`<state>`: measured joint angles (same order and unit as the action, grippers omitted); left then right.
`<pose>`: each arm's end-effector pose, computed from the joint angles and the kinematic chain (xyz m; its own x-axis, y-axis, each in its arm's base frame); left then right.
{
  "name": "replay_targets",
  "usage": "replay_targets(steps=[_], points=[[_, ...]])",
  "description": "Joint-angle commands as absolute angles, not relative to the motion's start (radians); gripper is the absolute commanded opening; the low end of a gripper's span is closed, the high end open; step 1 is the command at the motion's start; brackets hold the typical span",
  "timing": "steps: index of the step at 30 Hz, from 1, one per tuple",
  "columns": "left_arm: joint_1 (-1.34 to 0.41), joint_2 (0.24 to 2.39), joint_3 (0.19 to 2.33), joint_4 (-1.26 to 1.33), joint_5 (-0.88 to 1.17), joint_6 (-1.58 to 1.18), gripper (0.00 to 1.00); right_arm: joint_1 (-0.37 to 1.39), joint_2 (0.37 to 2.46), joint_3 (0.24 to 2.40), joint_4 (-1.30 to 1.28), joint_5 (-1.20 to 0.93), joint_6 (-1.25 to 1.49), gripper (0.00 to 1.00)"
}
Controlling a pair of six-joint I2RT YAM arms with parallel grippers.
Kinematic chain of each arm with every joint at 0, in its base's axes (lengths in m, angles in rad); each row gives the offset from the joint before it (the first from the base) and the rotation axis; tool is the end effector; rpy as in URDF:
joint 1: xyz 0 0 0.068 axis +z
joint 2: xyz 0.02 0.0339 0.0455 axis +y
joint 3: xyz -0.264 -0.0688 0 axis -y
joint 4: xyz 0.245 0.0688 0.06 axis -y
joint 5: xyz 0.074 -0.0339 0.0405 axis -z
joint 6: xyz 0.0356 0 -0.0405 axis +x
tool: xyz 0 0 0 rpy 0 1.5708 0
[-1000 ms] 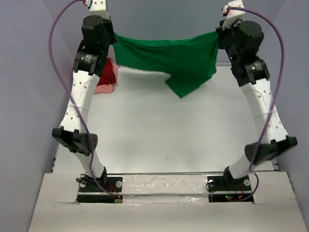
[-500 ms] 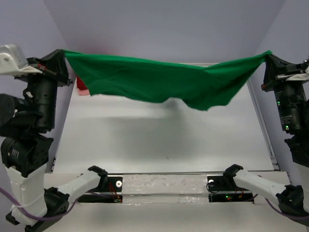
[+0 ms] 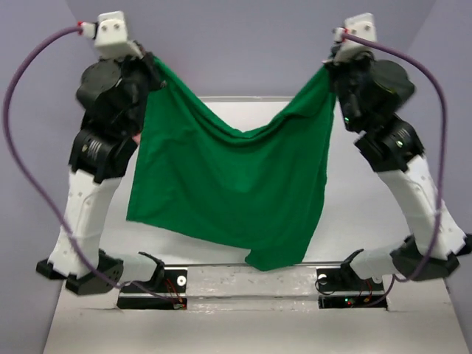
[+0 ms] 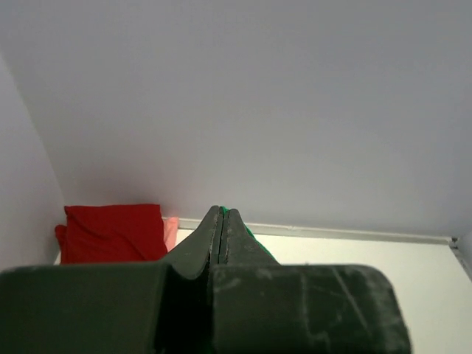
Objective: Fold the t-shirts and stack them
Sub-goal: Flatten out the tshirt
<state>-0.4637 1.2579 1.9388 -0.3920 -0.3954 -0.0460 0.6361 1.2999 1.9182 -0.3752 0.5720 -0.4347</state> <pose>0.1794 -0.0744 0.5960 0.2507 -0.1728 -0.9525 0.0942 0.9836 -0.1537 0.1845 0.1123 0.5838 0.2080 -0.2866 -0.9352 0.0118 0.9568 -0.2906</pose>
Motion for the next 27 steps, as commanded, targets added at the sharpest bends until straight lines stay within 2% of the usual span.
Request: replay_targets(steps=[1,5,8,10,15,21,25,27], points=[[-0.45,1.44,2.107,-0.291,-0.338,-0.018,0.0,0.58,1.463,2.139,-0.331,0.505,-0.483,0.0],[-0.382,1.725,2.423,-0.368,-0.256,-0.038,0.0,0.433,1.639,2.31,-0.408,0.347,-0.362,0.0],[-0.344,1.851,2.515,-0.391,-0.227,-0.041,0.0,0.336,1.69,2.312,-0.417,0.266,-0.306,0.0],[-0.331,1.865,2.499,-0.379,-0.215,-0.046,0.0,0.307,1.693,2.293,-0.417,0.221,-0.282,0.0],[-0.334,1.754,2.349,-0.35,-0.224,-0.038,0.0,0.298,1.643,2.234,-0.413,0.207,-0.261,0.0],[-0.417,1.497,2.177,-0.331,-0.306,-0.028,0.0,0.339,1.43,2.062,-0.388,0.245,-0.268,0.0],[-0.521,1.343,2.146,-0.417,-0.406,-0.02,0.0,0.547,1.315,1.999,-0.403,0.452,-0.354,0.0],[-0.546,1.278,2.091,-0.434,-0.431,-0.043,0.0,0.592,1.246,1.976,-0.417,0.501,-0.377,0.0]])
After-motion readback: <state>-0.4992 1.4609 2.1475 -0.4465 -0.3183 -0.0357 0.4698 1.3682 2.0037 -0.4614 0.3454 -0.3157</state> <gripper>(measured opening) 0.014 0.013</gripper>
